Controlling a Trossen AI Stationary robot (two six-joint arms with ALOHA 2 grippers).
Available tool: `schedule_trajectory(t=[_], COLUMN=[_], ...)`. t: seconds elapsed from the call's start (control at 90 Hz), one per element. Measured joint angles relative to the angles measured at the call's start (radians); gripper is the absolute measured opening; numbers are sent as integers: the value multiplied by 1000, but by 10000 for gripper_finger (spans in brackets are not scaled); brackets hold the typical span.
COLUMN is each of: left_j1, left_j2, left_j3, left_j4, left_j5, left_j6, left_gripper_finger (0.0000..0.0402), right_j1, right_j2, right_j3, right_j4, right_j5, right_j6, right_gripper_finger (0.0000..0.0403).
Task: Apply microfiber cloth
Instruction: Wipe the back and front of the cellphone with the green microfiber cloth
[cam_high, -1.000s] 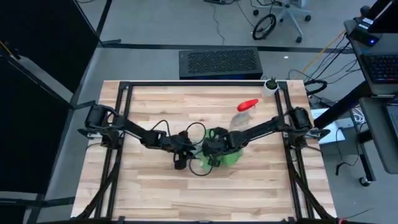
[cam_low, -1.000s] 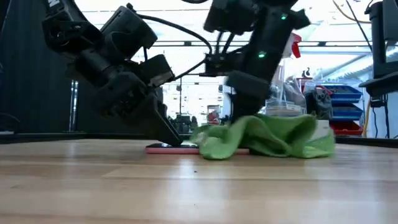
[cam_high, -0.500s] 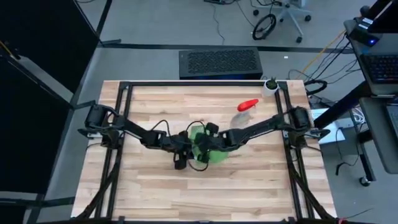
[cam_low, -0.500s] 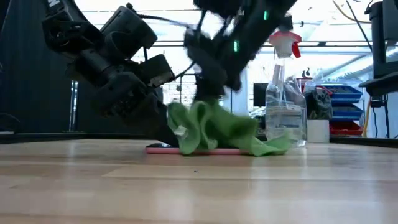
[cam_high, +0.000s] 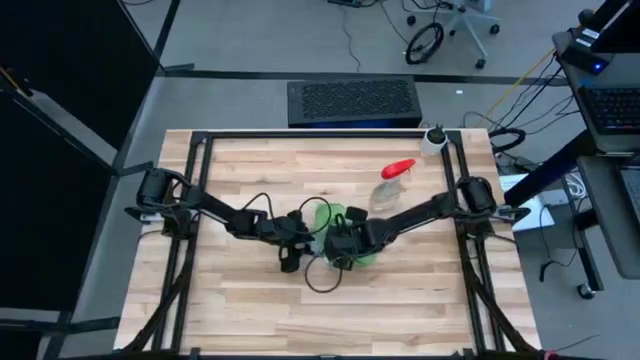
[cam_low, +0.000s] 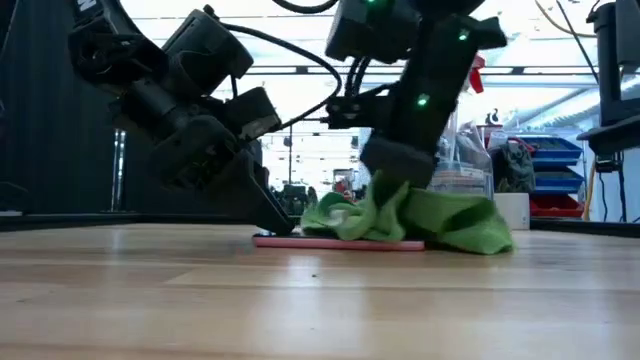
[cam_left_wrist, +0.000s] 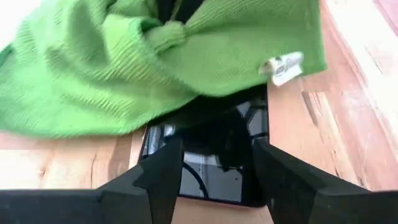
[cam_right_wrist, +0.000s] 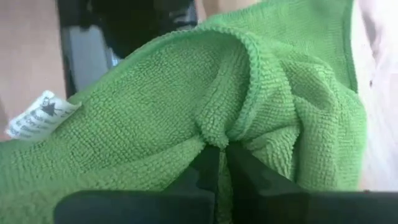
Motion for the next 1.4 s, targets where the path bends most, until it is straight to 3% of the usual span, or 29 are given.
schedule_trajectory(t=[0.167,0.289,0.367,0.444,0.578,0.678,0.767,0.9,1.089,1.289,1.4], left_j1=[0,0,0,0,0,0,0,0,0,0,0], left_j2=[0,0,0,0,0,0,0,0,0,0,-2], left_j3=[0,0,0,0,0,0,0,0,0,0,1], left_j4=[-1,-1,0,0,0,0,0,-1,-2,-1,-2], left_j5=[0,0,0,0,0,0,0,-1,-1,-2,-2], left_j6=[0,0,0,0,-4,-4,-3,1,2,1,0], left_gripper_finger=[184,184,184,184,184,184,184,184,184,184,184], right_j1=[9,24,33,35,39,40,44,62,107,154,170], right_j2=[-53,-78,-103,-138,-160,-114,-45,29,23,-76,-164], right_j3=[-7,-9,-9,-9,-6,-1,-2,0,2,-7,-5], right_j4=[-123,-305,-315,-210,146,373,441,300,27,-185,-214], right_j5=[-33,-34,-20,-13,18,5,-72,-87,-76,-124,-64], right_j6=[18,56,85,90,15,-42,-24,62,147,214,257], right_gripper_finger=[0,0,0,0,0,0,0,0,0,0,0])
